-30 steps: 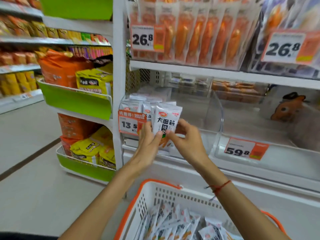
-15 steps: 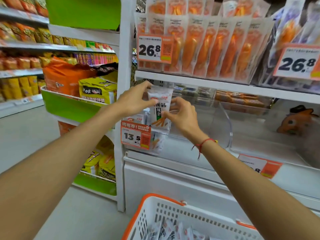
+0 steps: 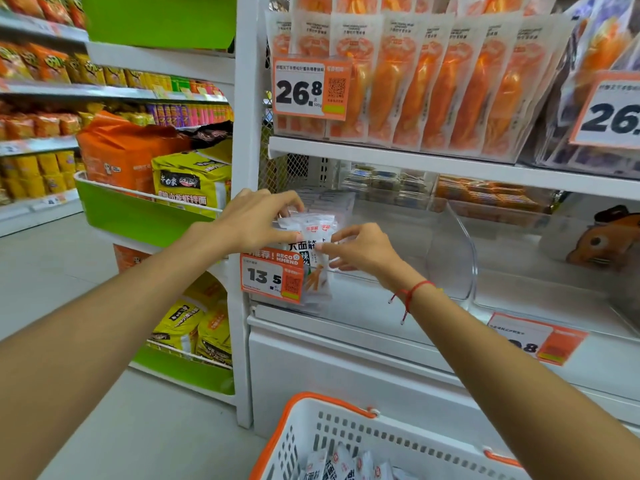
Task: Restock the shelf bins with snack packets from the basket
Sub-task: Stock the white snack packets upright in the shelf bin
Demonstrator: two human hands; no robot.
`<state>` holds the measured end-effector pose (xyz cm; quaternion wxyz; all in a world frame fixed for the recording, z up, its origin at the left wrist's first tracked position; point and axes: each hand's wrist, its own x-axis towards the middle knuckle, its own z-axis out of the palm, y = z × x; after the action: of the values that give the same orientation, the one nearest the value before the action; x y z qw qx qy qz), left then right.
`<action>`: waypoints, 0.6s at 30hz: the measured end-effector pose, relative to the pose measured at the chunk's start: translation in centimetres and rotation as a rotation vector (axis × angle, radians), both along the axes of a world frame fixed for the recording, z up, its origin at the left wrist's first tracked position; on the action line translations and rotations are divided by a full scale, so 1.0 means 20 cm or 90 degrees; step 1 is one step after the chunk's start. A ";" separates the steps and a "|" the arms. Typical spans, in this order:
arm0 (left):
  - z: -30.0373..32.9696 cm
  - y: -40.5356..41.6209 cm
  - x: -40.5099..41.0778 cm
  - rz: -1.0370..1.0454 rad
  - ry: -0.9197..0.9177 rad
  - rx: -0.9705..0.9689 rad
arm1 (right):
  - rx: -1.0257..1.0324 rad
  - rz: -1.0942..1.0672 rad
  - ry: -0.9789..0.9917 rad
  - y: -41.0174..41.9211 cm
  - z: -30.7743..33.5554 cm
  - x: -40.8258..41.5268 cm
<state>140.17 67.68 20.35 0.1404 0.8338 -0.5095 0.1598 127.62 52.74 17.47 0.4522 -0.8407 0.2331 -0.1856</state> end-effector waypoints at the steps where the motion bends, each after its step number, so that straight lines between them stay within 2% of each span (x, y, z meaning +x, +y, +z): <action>1: 0.00 0.00 0.00 -0.005 -0.005 -0.004 | -0.025 -0.010 -0.015 0.00 -0.01 0.00; 3: 0.00 -0.01 0.00 -0.005 -0.024 0.000 | -0.051 -0.014 -0.021 0.00 -0.03 0.02; 7: -0.01 -0.03 -0.01 -0.009 -0.038 0.036 | -0.008 -0.003 0.029 -0.02 -0.06 0.05; 11: -0.01 -0.05 -0.01 -0.026 -0.118 0.081 | 0.025 -0.013 0.078 -0.04 -0.05 0.06; 18: -0.01 -0.12 -0.01 -0.048 -0.101 0.141 | 0.012 -0.025 0.147 -0.05 -0.05 0.08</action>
<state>139.89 65.27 20.15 0.0129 0.8092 -0.5645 0.1623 129.15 51.73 16.57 0.4266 -0.8475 0.3015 -0.0943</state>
